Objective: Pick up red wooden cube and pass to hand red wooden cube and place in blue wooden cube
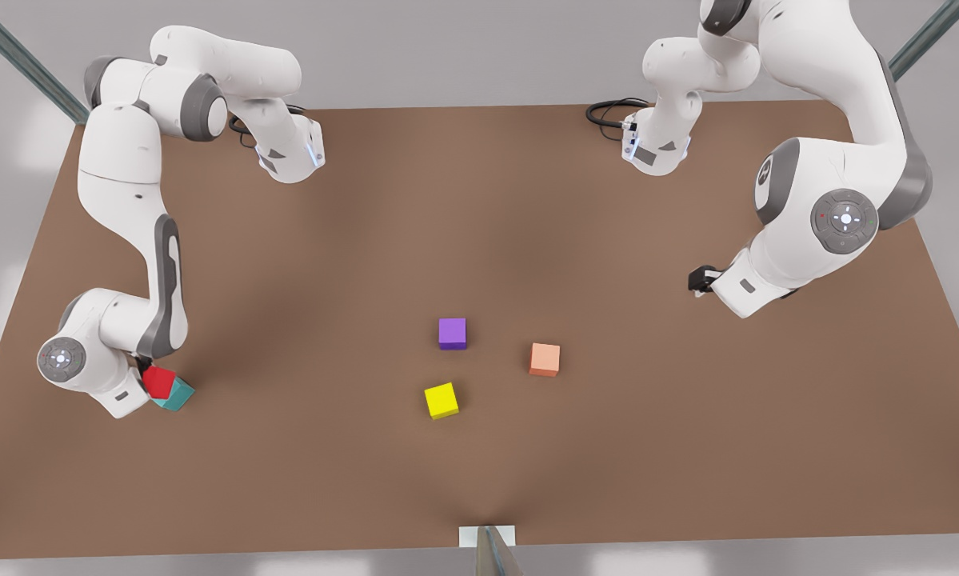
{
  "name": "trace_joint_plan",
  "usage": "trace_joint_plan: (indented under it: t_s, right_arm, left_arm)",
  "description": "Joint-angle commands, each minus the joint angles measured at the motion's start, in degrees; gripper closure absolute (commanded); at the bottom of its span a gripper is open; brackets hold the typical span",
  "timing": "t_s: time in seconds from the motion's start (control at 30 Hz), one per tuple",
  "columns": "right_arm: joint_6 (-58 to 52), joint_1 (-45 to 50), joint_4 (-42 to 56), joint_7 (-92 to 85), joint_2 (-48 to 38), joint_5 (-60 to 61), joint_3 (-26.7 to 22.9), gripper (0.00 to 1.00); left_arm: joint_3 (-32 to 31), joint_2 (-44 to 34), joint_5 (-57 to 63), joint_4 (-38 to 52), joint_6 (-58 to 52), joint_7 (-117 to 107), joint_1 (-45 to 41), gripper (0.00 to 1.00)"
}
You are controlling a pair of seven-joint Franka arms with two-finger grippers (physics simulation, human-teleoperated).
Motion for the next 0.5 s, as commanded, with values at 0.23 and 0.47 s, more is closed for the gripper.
trace_joint_plan:
  t_s: [0.23,0.47]
  right_arm:
    - [-0.4,0.3,0.0,3.1,-1.0,0.2,0.1,0.00]
    - [-14.5,2.2,3.4,1.6,-8.9,3.1,0.2,0.00]
  left_arm:
    - [0.0,0.0,0.1,0.0,0.0,-1.8,0.0,0.00]
    - [0.0,-0.1,0.1,0.0,0.0,-1.8,0.1,0.00]
